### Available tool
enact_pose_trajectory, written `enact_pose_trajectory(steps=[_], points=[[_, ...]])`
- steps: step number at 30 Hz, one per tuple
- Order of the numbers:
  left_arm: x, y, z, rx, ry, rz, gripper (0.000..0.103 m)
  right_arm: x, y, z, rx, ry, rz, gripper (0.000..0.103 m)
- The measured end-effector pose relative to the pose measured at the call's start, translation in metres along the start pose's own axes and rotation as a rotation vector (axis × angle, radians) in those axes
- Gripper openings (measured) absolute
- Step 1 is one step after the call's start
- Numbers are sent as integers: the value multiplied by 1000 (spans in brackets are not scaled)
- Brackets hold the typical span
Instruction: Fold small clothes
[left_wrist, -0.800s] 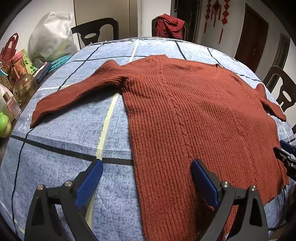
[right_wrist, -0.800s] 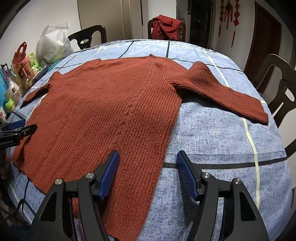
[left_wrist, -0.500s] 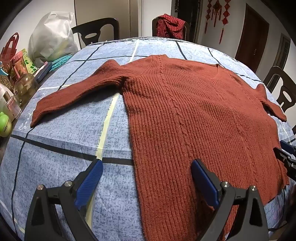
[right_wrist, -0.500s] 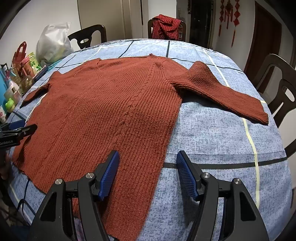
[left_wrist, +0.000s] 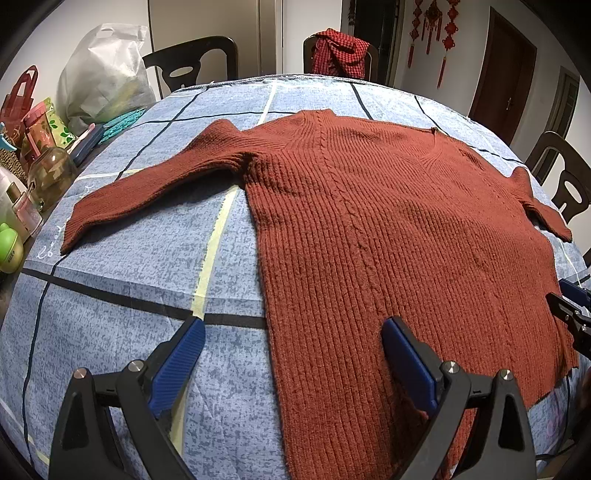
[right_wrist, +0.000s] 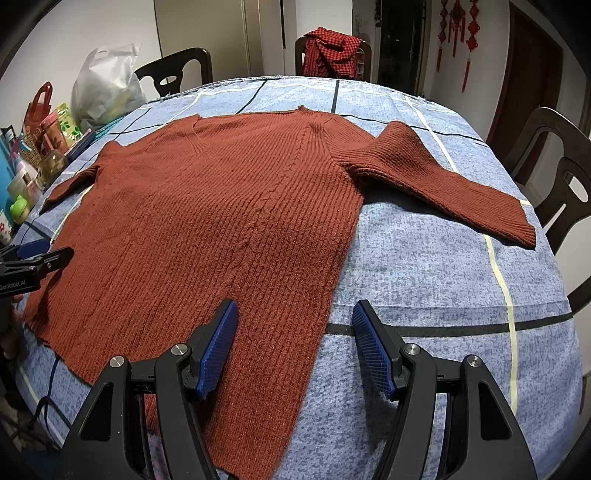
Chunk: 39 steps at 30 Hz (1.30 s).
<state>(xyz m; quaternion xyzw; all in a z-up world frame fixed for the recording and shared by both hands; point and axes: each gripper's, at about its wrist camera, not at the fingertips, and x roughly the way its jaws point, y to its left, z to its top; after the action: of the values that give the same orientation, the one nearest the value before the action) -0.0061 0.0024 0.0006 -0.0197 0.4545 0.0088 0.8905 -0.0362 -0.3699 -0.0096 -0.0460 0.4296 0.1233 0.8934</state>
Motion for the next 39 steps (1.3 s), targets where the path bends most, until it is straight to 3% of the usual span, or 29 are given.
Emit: enact_pose_trajectory(steps=[39], points=[[4, 0, 4, -5, -5, 5, 100, 2, -1, 0, -2, 9, -1, 65]])
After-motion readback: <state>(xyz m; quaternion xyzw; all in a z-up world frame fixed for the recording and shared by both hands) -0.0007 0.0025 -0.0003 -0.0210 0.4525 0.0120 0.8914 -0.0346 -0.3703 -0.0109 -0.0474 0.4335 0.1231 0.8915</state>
